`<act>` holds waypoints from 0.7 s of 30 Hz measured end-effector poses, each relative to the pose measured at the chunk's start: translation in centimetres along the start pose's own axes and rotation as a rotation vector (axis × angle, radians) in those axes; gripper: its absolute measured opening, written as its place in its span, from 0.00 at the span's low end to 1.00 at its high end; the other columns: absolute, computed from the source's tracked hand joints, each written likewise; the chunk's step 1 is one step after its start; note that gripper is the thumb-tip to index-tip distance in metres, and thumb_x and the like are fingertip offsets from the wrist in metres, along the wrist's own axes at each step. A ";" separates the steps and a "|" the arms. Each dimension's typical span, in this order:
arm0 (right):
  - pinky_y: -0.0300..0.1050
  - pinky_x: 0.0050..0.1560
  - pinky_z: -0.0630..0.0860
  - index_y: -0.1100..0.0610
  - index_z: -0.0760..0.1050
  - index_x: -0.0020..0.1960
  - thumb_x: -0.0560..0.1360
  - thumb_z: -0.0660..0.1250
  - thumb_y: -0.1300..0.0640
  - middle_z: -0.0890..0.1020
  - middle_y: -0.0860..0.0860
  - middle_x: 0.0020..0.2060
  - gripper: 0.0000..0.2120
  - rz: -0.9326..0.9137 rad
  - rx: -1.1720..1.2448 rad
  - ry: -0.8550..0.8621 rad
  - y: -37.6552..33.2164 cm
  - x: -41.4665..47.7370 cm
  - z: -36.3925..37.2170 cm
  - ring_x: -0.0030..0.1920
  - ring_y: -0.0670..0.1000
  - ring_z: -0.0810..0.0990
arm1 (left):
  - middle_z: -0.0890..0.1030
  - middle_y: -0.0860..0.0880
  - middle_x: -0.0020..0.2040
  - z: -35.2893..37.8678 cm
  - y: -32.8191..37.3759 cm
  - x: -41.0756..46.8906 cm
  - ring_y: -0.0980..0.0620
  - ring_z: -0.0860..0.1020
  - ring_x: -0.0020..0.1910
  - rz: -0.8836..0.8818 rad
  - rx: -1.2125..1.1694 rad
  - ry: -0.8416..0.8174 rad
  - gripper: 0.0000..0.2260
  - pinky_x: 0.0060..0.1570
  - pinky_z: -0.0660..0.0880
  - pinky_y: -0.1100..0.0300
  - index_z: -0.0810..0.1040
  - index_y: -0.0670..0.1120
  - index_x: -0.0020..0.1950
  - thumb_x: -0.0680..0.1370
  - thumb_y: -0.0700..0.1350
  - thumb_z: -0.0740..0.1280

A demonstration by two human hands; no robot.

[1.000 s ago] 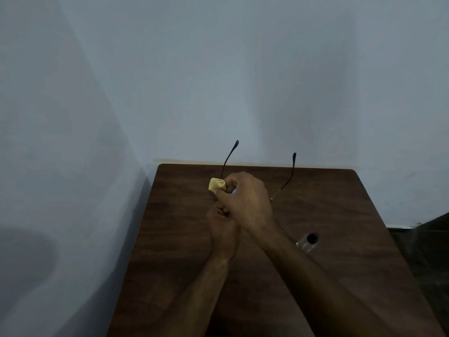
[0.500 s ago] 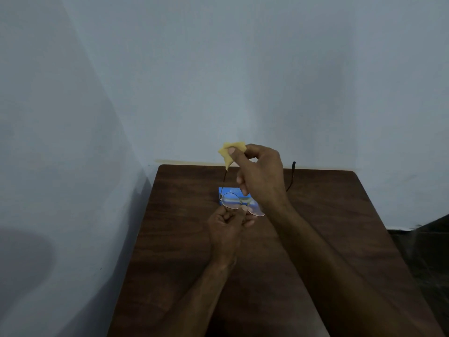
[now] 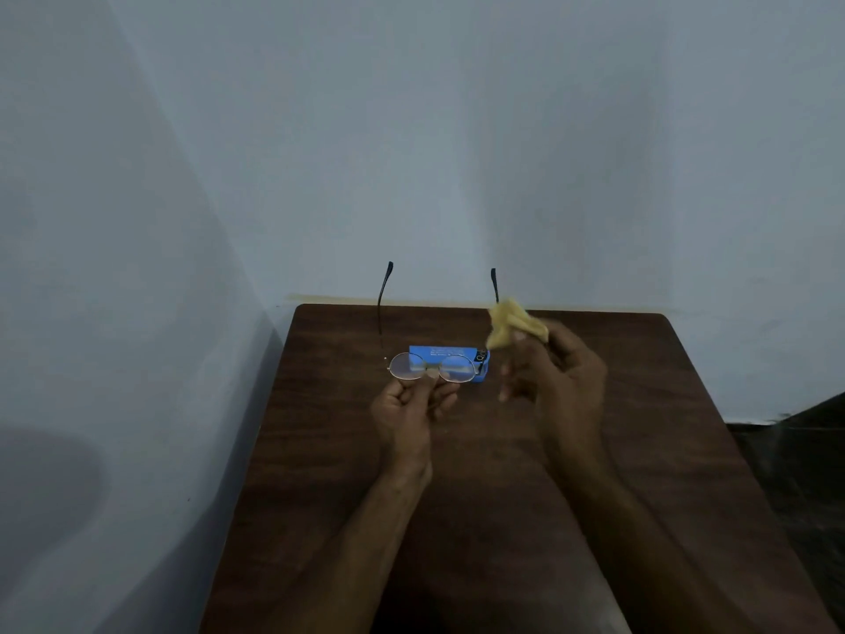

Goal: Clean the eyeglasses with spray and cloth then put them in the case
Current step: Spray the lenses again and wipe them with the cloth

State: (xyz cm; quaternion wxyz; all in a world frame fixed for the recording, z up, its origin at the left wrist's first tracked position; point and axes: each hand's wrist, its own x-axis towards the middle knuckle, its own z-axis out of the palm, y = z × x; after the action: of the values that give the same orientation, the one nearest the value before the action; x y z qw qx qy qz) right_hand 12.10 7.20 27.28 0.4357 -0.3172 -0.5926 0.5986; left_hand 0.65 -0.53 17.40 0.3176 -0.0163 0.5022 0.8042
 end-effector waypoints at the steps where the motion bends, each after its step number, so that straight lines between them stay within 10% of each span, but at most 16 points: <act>1: 0.48 0.28 0.77 0.56 0.83 0.55 0.81 0.68 0.61 0.84 0.55 0.41 0.06 0.038 -0.082 0.011 1.9 -0.6 -1.3 0.35 0.54 0.80 | 0.88 0.38 0.48 0.0 0.1 0.0 0.48 0.87 0.41 -0.002 0.003 0.003 0.08 0.40 0.84 0.60 0.83 0.35 0.58 0.80 0.37 0.72; 10: 0.45 0.41 0.77 0.52 0.78 0.43 0.74 0.74 0.66 0.85 0.50 0.37 0.10 0.425 -0.547 -0.017 20.0 -5.0 -10.8 0.42 0.52 0.86 | 0.88 0.39 0.48 -0.2 0.1 -0.8 0.50 0.87 0.42 -0.034 0.027 -0.088 0.10 0.42 0.85 0.60 0.83 0.35 0.60 0.80 0.38 0.72; 15: 0.62 0.45 0.82 0.44 0.80 0.46 0.78 0.73 0.58 0.85 0.49 0.38 0.09 0.449 -0.625 -0.053 24.0 -6.0 -13.9 0.42 0.56 0.85 | 0.88 0.40 0.49 -0.3 0.2 -1.3 0.50 0.87 0.43 -0.038 0.051 -0.115 0.10 0.43 0.84 0.60 0.83 0.36 0.60 0.80 0.38 0.71; 21: 0.47 0.55 0.81 0.38 0.82 0.51 0.76 0.72 0.63 0.85 0.37 0.49 0.18 0.254 -0.773 -0.164 22.4 -6.1 -14.4 0.51 0.40 0.84 | 0.88 0.40 0.48 -0.1 0.0 -1.6 0.50 0.87 0.43 -0.040 0.060 -0.097 0.09 0.41 0.84 0.61 0.83 0.36 0.59 0.80 0.37 0.71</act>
State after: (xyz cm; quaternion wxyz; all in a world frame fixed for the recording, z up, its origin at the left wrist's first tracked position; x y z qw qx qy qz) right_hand 24.33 9.76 3.01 0.1586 -0.4791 -0.7628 0.4044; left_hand 1.88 -1.43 17.88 0.3580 0.0221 0.5097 0.7820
